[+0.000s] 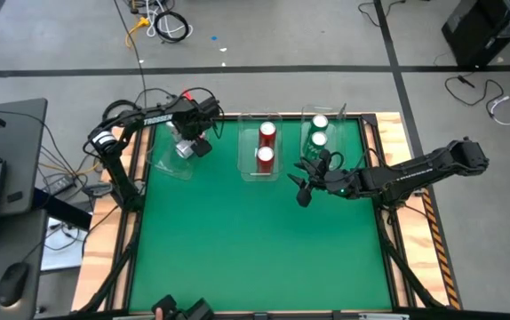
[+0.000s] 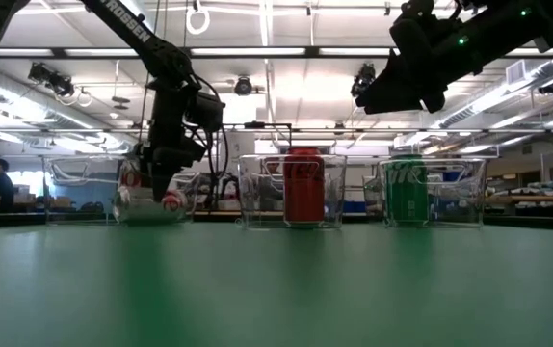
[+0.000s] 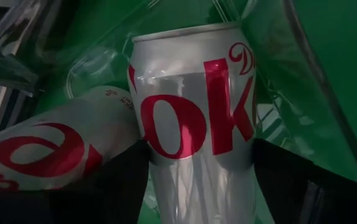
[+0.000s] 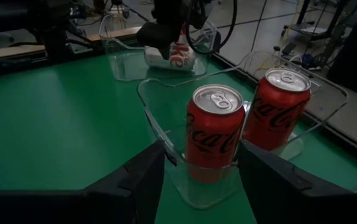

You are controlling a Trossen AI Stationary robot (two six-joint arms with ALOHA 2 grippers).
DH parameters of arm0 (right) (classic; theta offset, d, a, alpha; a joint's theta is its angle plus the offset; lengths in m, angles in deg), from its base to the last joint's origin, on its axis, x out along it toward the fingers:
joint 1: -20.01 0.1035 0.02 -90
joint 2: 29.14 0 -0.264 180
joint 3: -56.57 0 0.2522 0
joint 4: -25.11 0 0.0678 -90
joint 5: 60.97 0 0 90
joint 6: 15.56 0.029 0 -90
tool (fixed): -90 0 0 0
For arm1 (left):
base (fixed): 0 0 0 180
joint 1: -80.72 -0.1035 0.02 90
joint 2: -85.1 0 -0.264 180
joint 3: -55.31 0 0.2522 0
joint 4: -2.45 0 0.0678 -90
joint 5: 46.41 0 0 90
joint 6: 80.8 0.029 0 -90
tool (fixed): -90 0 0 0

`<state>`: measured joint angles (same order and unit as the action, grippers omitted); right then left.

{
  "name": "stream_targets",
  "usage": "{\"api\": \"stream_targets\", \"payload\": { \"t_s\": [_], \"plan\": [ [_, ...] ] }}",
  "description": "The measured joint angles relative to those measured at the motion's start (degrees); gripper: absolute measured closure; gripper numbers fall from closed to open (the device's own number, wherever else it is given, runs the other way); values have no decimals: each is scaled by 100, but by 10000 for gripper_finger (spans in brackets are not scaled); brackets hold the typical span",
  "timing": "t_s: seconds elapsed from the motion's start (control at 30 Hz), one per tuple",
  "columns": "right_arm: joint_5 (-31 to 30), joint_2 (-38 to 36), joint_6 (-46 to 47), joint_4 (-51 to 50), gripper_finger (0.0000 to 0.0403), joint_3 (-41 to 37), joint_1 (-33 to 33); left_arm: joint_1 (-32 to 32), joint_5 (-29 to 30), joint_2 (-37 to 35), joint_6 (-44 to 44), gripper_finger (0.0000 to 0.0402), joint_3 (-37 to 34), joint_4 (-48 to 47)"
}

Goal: Sort soda cans
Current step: Put the red-silver soda can into the left transparent bin

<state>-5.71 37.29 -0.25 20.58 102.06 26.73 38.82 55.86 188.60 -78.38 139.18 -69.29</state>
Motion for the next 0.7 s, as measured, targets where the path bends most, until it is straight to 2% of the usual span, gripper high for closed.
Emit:
{"api": "stream_targets", "payload": {
  "t_s": [0.2, 0.47, 0.7],
  "plan": [
    [0, 0, -2, 0, 196, 0, 0, 43, 101, -44, 49, 185, 322, -450],
    [0, 0, -35, 2, 196, 0, -4, 199, -197, -90, 41, 204, 576, -1533],
    [0, 0, -44, 2, 197, 0, -4, 469, -382, -102, -146, 243, 553, -1974]
  ]
}}
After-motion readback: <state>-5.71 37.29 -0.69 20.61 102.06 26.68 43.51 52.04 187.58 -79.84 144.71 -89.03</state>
